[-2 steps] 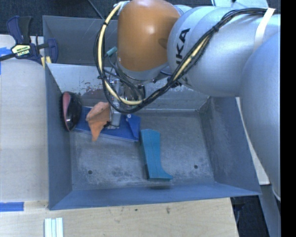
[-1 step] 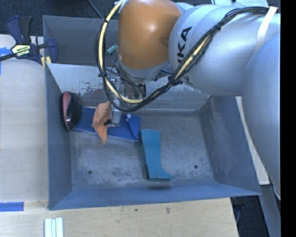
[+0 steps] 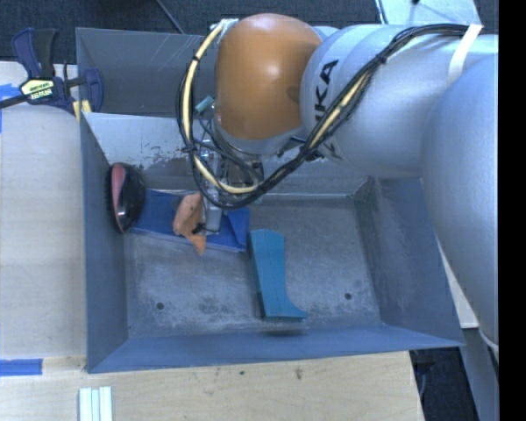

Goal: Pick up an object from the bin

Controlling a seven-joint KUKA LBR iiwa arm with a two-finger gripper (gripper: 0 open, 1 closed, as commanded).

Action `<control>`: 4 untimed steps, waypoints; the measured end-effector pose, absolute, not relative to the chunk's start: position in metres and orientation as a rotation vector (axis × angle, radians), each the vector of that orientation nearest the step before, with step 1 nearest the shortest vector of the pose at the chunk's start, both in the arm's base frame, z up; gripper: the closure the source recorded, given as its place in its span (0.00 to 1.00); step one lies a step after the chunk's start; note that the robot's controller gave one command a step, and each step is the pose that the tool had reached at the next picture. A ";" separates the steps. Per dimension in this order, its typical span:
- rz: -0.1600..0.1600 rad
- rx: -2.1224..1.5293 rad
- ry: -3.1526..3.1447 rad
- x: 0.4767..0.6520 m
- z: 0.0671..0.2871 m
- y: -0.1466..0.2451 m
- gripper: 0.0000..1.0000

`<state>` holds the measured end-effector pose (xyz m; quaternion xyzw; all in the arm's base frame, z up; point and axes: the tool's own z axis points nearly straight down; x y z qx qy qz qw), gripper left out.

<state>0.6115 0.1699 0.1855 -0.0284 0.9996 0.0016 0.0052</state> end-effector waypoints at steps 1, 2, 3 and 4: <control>0.001 -0.017 3.138 0.615 0.137 0.159 0.00; -0.001 -0.153 3.142 0.609 0.087 0.151 1.00; -0.001 -0.153 3.142 0.609 0.087 0.151 1.00; 0.002 -0.216 3.125 0.608 0.258 0.151 1.00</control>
Offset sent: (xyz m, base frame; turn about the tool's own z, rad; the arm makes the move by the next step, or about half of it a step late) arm -0.0017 -0.0181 -0.0980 -0.0414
